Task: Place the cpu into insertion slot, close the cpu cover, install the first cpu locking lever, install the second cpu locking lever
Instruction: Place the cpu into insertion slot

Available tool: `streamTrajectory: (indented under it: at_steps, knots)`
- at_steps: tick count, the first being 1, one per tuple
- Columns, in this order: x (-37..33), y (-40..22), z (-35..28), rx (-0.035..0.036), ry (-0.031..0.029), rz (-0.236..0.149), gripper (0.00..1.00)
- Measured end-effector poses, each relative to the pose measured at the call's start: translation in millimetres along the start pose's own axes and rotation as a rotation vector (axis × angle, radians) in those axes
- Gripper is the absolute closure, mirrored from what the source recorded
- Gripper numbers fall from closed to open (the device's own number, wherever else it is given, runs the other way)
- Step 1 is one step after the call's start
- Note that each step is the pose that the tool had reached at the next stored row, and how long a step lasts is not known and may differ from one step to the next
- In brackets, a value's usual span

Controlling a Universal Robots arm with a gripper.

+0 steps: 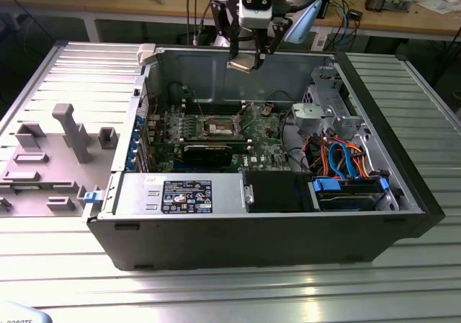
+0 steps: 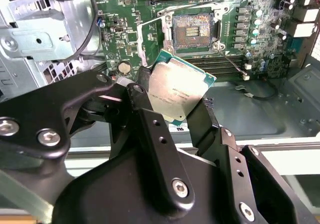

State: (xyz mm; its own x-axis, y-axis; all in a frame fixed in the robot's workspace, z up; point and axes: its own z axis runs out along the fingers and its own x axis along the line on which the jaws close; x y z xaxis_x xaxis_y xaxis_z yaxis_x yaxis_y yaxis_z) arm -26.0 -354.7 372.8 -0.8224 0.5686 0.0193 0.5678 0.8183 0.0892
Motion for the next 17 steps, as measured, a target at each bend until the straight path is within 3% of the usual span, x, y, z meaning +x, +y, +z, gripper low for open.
streamTrajectory:
  at_steps: [4, 17]
  knots:
    - [0.0, 0.0, 0.3, -0.0009, -0.0049, 0.055, 0.46]
    - [0.0, 0.0, 0.5, -0.0014, -0.0068, 0.075, 0.46]
